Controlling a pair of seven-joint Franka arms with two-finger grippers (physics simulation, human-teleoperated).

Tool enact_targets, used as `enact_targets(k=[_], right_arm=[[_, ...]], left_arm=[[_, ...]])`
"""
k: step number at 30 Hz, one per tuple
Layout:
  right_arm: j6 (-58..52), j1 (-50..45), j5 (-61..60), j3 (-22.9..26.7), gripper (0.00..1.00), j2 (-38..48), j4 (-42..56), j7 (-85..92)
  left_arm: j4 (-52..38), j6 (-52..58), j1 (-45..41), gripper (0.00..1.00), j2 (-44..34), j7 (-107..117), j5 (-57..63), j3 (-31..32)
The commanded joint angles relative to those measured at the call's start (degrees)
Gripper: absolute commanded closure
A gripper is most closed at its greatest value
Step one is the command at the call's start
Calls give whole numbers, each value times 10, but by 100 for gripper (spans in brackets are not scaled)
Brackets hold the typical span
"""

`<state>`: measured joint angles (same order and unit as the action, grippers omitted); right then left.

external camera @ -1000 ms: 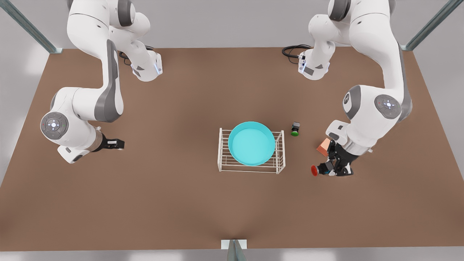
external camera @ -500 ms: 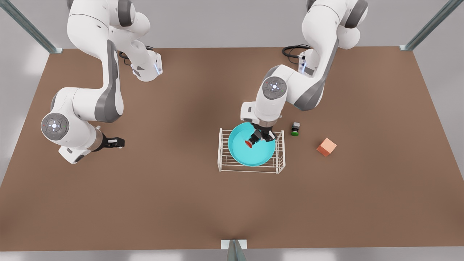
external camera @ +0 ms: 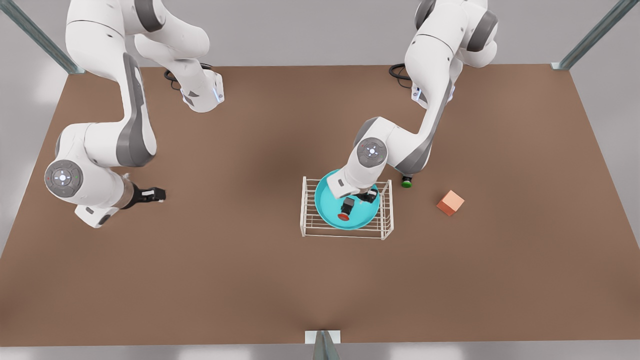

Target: Place the plate on the shelf with right arm and place the red button switch in the plate with left arm

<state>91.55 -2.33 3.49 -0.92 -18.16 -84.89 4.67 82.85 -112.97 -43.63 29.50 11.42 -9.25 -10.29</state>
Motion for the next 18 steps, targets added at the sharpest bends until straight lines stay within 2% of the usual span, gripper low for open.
enact_targets(k=[1, 3, 5, 6, 8, 9, 11, 13, 14, 15, 18], right_arm=[[-14, 1, 3, 1, 0, 0, 3, -27], [-15, -1, 2, -1, 0, -2, 3, -30], [-14, -1, 2, -1, 0, -4, 3, -30], [-14, -1, 2, -1, 0, -5, 3, -30], [-14, -1, 2, -1, 0, -5, 3, -30], [-14, -1, 2, -1, 0, -6, 3, -30], [-14, -1, 2, -1, 0, -7, 3, -30], [-14, -1, 2, -1, 0, -8, 3, -30], [-14, -1, 2, -1, 0, -8, 3, -30], [-13, 0, 2, -1, 0, -8, 3, -29], [-14, 0, 2, -1, 0, -8, 3, -30]], left_arm=[[-17, 67, 5, 0, -19, 176, 51, -14], [-38, 256, 12, 0, -92, 48, 58, -93], [-54, 344, 38, 0, -128, -13, 52, -130], [-53, 344, 77, 0, -131, -46, 42, -137], [-54, 334, 217, 0, -128, -146, -28, -138], [-54, 332, 231, 0, -131, -149, -35, -139], [-63, 337, 408, 0, -132, -148, -9, 62], [-31, 333, 408, 0, -164, -143, -4, 97], [42, 283, 408, 0, -210, -143, -5, 97], [53, 250, 406, 0, -219, -141, -3, 98], [25, 251, 398, 0, -199, -140, -2, 101]])
